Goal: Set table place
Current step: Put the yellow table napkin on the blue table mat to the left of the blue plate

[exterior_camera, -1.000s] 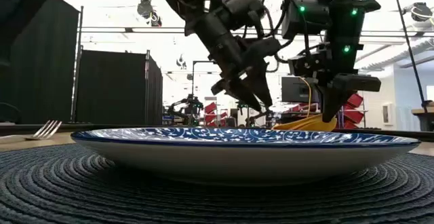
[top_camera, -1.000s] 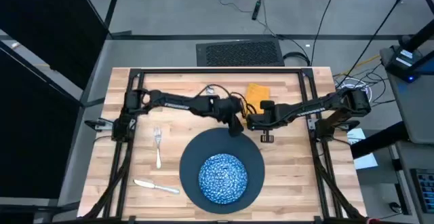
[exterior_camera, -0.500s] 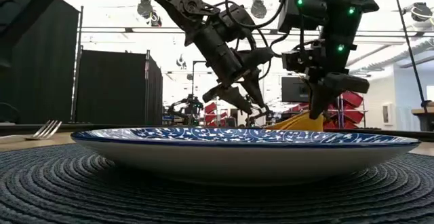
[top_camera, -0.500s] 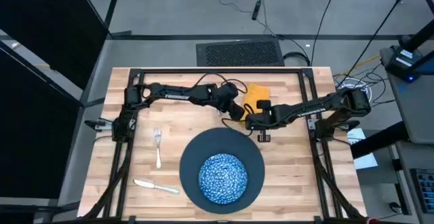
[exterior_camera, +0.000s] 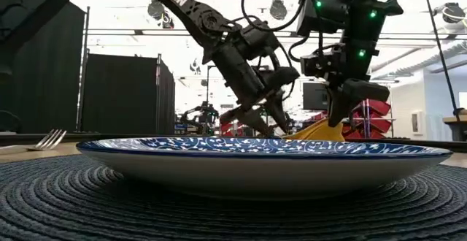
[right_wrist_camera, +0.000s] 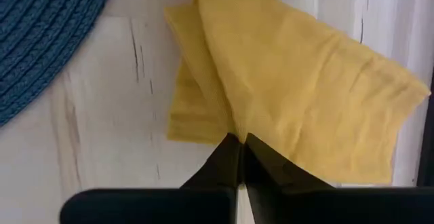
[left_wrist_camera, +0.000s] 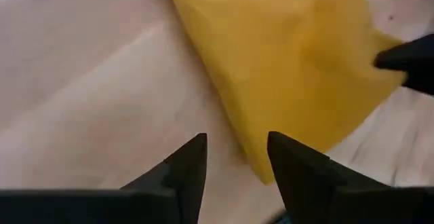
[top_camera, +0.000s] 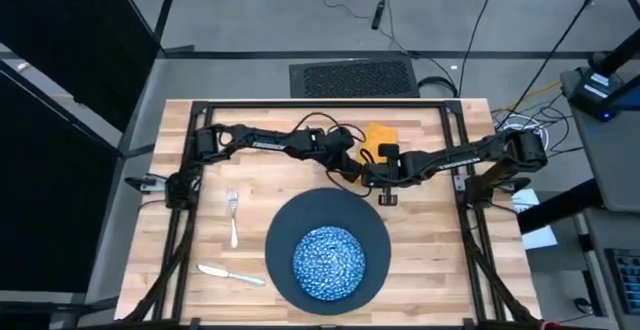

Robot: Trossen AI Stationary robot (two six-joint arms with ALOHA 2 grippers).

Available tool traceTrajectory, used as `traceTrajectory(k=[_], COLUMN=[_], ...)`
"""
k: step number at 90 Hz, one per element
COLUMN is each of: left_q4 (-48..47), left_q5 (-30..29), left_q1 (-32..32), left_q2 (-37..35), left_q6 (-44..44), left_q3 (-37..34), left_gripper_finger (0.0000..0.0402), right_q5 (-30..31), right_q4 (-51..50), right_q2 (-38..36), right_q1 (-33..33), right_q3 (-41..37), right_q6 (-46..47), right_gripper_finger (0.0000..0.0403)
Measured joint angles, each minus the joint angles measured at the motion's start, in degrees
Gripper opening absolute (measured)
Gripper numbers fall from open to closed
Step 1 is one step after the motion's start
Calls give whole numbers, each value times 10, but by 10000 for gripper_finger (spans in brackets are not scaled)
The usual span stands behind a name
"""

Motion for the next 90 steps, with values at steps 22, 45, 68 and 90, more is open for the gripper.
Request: traceTrajectory(k=[22, 45, 68, 90], left_q4=[34, 58, 61, 81], left_q5=[9, 10, 13, 14], left_q1=[-3, -6, -24, -30], left_q2=[13, 13, 23, 30], left_q6=[0, -1, -18, -13], left_q3=[0, 0, 0, -1], left_gripper_finger=[144, 144, 144, 144], right_q5=[-5, -15, -20, -15], right_q4=[0, -1, -4, 14], right_q2=[0, -1, 0, -1], right_q1=[0, -5, -4, -4], right_q3=[0, 0, -1, -1], right_q6=[-1, -2, -9, -8], right_gripper_finger=[0, 0, 0, 0])
